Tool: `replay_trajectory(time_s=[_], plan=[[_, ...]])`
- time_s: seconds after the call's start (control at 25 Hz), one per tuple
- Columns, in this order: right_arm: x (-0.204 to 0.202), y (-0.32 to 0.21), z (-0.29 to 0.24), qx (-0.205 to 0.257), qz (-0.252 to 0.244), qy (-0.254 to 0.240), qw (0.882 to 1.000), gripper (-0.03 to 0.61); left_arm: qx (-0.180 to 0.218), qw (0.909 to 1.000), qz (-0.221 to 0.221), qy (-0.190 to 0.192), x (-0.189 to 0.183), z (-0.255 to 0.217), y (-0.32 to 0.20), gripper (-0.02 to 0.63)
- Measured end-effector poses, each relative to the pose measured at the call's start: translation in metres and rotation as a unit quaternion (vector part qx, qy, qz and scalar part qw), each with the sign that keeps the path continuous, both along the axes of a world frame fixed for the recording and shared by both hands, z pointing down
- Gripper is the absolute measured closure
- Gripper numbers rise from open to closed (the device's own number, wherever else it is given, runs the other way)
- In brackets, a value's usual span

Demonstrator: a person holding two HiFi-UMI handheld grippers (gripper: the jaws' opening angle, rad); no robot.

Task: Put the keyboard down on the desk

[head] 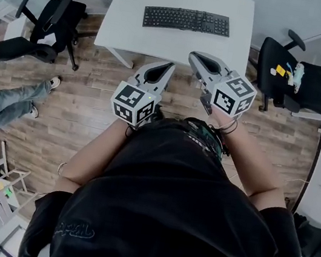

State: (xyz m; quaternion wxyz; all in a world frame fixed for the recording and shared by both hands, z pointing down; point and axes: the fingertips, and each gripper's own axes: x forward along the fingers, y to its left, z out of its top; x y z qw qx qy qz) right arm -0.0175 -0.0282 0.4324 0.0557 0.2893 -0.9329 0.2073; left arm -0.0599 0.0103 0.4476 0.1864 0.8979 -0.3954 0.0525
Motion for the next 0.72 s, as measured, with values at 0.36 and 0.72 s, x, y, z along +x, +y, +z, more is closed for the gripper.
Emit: replay_trajectory(time_s=[0.36, 0.72], plan=[[0.033, 0.028, -0.001, -0.003, -0.016, -0.008, 1.0, 0.557, 0.005, 0.9999, -0.016, -0.002, 0.038, -0.009, 0.016, 0.598], [0.076, 0.065, 0.007, -0.01, -0.027, -0.017, 0.999, 0.557, 0.002, 0.9994, -0.034, -0.005, 0.082, -0.005, 0.046, 0.598]])
